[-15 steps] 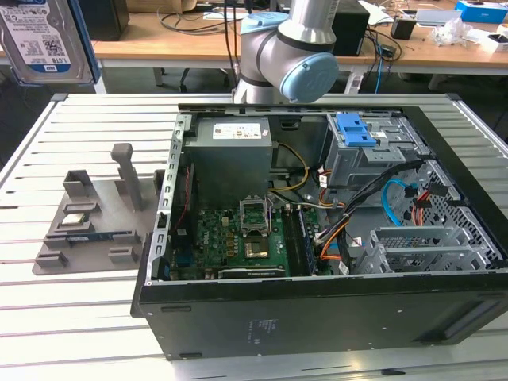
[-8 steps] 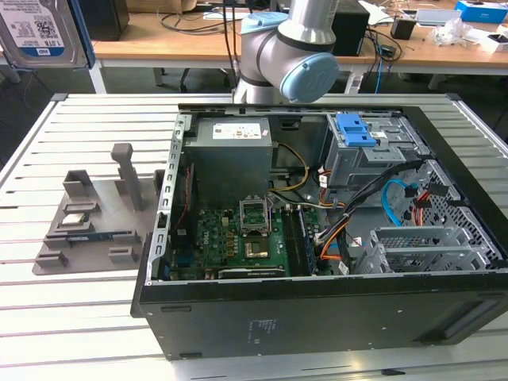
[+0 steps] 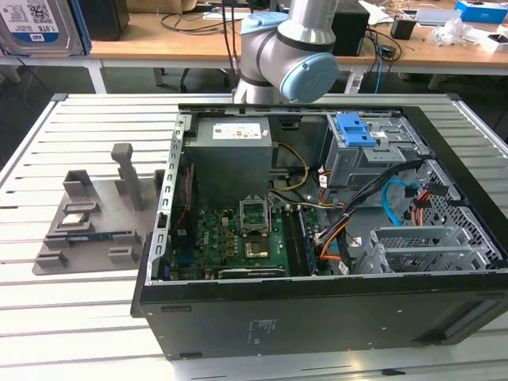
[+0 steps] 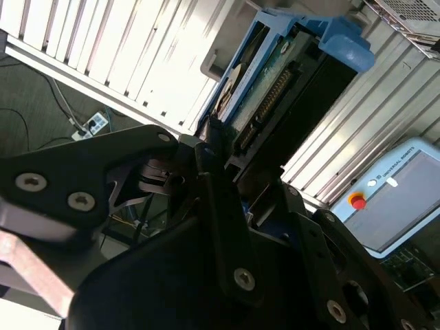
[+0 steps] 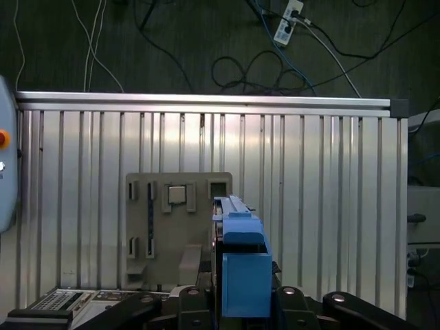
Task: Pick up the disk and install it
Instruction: 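Pick up the disk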
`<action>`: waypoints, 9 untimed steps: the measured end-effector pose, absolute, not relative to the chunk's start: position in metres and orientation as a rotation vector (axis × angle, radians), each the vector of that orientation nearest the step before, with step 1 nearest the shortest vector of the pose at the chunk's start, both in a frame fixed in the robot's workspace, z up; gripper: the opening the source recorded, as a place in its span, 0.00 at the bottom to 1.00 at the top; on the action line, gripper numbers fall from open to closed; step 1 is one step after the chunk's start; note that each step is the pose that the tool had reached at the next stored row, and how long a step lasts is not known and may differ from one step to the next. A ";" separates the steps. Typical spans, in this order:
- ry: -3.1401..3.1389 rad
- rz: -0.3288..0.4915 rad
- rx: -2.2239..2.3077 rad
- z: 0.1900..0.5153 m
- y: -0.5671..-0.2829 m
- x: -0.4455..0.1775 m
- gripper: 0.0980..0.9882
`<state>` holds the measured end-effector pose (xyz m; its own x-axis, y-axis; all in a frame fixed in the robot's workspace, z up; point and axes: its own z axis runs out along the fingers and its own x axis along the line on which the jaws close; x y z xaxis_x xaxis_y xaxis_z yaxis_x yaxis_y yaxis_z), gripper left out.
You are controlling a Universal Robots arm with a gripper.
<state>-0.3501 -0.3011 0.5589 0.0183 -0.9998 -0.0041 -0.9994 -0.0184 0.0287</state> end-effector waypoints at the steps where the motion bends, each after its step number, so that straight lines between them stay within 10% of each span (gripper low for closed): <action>1: -2.188 -0.036 2.229 0.561 -0.301 -0.350 0.30; 9: -2.188 -0.036 2.229 0.562 -0.301 -0.350 0.30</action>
<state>-0.3498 -0.3011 0.5622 0.0183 -0.9998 -0.0041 -0.9994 -0.0184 0.0291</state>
